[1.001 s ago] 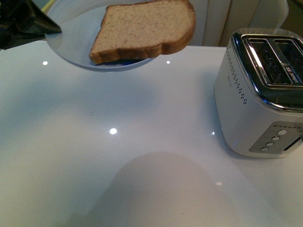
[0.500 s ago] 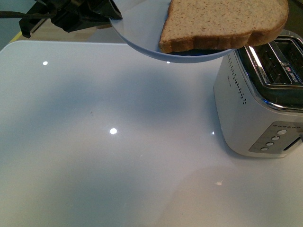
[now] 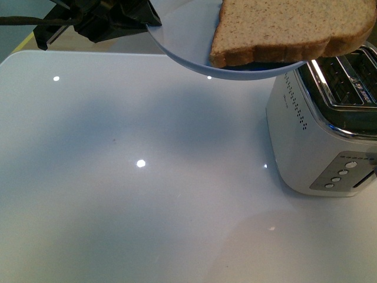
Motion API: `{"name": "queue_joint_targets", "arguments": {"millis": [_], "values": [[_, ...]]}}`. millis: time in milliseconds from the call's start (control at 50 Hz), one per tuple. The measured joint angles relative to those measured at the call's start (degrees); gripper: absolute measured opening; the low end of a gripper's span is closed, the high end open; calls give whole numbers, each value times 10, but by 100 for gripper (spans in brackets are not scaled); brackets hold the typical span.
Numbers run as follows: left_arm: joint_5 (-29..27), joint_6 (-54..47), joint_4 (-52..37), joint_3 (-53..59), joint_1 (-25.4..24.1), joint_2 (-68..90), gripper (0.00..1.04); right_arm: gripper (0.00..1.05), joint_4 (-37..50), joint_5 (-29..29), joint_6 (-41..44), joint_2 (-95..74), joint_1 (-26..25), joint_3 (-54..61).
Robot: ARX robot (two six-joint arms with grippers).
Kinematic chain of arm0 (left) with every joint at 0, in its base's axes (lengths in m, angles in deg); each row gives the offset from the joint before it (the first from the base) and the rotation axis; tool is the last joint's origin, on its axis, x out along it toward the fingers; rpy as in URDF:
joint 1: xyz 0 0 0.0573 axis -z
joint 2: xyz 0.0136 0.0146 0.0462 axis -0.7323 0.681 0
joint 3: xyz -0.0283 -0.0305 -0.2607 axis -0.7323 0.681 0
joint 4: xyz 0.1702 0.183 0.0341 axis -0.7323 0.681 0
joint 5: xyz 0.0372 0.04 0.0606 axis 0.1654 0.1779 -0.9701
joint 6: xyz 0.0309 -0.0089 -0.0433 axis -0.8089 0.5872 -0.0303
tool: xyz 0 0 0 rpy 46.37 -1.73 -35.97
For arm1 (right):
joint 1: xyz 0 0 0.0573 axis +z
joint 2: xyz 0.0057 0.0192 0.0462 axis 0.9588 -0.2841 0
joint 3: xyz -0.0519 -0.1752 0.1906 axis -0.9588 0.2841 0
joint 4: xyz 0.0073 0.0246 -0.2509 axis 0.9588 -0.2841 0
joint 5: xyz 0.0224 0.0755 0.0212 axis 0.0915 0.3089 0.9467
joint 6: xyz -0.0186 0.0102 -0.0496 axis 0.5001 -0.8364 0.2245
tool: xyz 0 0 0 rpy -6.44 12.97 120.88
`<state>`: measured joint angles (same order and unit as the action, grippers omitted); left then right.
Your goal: Left arm holds plate, right arm toasts bread
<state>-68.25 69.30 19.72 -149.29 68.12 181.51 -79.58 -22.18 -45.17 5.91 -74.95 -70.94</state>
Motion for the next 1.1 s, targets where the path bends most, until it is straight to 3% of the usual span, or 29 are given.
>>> {"name": "queue_joint_targets", "arguments": {"millis": [240,480,881,1101], "values": [[0,3,0,0,0,0,3,96,157,48,-90,-220,28,-64],[0,4,0,0,0,-1,3,96,211,37,-122,-337,67,-93],[-2,3,2,0,0,-1,3,96,241,19,-143,-389,97,-133],[-2,3,2,0,2,-1,3,73,241,16,-143,-395,101,-143]]}}
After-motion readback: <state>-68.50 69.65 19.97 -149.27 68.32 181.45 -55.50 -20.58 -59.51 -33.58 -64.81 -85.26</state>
